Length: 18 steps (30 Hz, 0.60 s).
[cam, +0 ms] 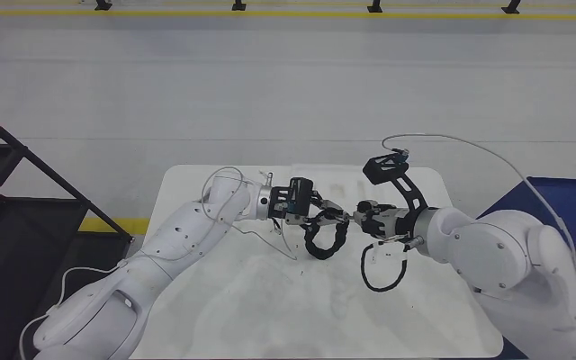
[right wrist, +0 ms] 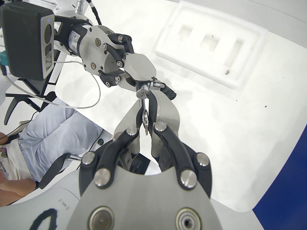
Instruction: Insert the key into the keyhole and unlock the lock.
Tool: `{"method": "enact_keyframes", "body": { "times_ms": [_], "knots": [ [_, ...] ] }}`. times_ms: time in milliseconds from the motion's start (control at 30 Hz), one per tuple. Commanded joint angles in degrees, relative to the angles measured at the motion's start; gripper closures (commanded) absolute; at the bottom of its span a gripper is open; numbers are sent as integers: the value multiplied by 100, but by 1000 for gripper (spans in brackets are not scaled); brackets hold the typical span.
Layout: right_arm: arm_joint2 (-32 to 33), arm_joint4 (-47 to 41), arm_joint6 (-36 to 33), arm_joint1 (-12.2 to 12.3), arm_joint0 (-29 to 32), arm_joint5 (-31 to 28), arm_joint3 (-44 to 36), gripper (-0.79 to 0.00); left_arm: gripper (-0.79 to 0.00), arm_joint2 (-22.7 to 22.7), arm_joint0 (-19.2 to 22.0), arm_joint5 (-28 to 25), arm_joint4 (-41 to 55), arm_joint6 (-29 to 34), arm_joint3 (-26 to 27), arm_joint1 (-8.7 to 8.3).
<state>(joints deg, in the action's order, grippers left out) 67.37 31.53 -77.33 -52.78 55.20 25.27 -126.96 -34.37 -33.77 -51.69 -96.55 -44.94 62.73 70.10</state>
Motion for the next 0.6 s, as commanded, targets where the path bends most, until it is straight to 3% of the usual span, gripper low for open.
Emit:
{"method": "enact_keyframes", "body": {
  "times_ms": [0, 567],
  "knots": [
    [-24, 5, -14, -2, -22, -10, 15, 0, 0, 0, 4, -11, -1, -8, 1, 6],
    [-133, -157, 95, -25, -105, -70, 177, 0, 0, 0, 18, -121, 0, -328, -117, 46]
  ]
}}
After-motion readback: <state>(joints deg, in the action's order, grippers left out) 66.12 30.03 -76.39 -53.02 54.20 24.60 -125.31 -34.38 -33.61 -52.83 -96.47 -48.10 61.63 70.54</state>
